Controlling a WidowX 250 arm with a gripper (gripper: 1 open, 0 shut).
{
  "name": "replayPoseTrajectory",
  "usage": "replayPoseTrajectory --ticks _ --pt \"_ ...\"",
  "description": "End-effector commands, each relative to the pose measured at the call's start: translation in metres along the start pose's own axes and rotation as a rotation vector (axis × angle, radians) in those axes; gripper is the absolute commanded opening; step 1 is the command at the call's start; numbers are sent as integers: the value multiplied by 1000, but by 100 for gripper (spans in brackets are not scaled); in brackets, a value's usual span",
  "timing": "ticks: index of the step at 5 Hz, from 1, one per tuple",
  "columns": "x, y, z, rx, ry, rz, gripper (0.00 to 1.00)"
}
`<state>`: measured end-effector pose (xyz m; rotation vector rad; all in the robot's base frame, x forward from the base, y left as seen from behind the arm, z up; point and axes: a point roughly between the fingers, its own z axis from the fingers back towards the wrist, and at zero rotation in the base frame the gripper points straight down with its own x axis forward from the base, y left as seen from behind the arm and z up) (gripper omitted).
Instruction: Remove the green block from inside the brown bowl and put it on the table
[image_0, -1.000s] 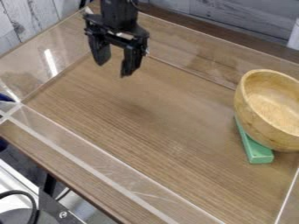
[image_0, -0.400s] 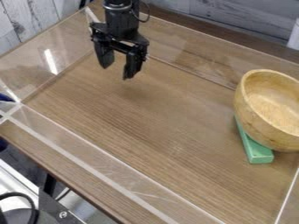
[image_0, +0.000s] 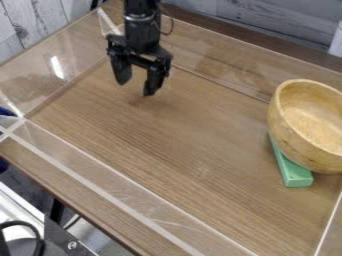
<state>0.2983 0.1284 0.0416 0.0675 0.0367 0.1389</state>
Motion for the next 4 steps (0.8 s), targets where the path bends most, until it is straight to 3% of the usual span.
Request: replayPoseTrajectory --ticks 1,2,3,4 --pt "-1 8 -2 25 -32 33 100" --pt "3 12 -10 45 -25 51 100" --pt "5 14 -12 61 -23 65 0" --pt "8 9 -12 34 -19 59 0"
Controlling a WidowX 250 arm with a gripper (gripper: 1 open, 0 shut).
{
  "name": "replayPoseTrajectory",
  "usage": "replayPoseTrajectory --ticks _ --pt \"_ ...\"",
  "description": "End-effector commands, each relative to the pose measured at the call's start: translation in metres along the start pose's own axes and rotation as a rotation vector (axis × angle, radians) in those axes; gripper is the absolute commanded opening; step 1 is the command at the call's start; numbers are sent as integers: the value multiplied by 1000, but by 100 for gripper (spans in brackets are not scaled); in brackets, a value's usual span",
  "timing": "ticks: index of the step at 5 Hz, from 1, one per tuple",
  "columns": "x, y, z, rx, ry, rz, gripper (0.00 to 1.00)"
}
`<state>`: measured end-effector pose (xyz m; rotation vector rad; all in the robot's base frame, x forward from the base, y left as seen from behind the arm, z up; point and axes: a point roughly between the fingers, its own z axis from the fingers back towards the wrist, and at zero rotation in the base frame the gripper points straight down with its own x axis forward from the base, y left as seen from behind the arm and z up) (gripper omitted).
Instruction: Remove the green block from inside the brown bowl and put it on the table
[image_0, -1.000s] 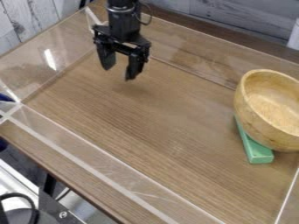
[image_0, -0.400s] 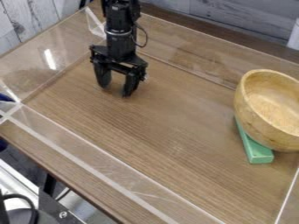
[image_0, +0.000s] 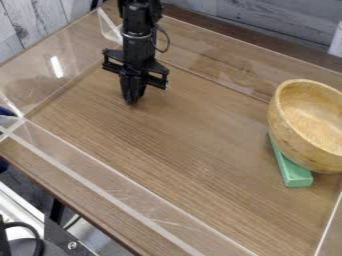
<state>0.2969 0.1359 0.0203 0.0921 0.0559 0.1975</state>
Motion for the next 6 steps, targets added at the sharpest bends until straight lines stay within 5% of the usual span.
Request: replayPoseTrajectory --ticks 1,6 --pt "12 -8 10 21 -29 -13 0" --pt "1 -26 24 28 -44 -76 0"
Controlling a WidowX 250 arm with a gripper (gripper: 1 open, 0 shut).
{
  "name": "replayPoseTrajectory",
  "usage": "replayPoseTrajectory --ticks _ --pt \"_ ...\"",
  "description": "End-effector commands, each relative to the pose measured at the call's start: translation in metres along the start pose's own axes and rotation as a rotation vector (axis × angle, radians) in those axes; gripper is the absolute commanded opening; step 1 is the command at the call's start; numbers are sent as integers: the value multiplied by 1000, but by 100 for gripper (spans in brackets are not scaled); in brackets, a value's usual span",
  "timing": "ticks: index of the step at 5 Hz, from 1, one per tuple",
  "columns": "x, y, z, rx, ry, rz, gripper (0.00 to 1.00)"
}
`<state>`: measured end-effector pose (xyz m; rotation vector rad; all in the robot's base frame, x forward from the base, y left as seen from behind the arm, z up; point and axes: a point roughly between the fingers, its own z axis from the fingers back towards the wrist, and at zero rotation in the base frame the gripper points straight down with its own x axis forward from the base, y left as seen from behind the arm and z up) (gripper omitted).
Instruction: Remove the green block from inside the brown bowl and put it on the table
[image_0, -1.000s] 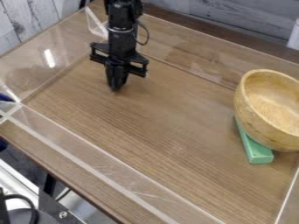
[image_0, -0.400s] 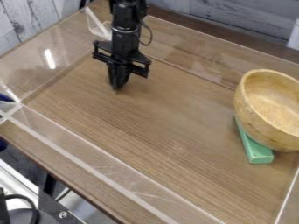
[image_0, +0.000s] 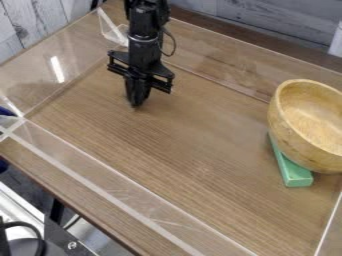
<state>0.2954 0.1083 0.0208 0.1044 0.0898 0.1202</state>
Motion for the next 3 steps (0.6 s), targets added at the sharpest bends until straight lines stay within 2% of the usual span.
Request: replayPoseTrajectory --ticks 1,3 --pt "3 -3 20 6 -70 3 0" --pt "-7 -4 16 9 -87 64 0"
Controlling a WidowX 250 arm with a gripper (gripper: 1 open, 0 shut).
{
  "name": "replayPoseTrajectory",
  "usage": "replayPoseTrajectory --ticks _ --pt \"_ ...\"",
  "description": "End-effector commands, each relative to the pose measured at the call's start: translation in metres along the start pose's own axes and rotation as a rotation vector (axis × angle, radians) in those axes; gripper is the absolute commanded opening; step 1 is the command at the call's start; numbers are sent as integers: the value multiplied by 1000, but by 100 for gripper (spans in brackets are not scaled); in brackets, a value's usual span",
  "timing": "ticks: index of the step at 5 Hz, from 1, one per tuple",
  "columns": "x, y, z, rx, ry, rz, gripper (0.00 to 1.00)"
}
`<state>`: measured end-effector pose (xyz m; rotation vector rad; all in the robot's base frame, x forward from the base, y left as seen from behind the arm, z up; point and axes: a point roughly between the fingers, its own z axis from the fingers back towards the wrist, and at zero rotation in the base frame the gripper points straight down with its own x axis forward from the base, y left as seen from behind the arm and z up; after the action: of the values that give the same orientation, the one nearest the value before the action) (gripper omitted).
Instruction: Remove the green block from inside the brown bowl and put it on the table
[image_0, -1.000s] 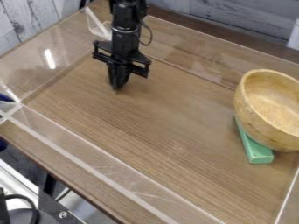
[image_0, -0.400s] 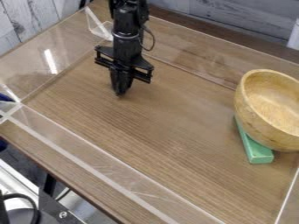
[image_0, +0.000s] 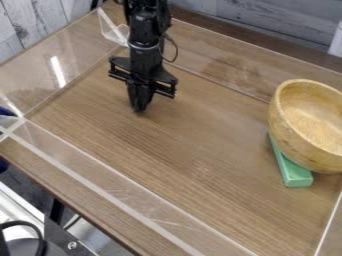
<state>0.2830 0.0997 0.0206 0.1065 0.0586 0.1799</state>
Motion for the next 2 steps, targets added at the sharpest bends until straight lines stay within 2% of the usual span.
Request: replayPoseTrajectory --ticks 1,2 --pt "10 1 23 6 -21 19 0" --pt "13 1 29 4 18 36 0"
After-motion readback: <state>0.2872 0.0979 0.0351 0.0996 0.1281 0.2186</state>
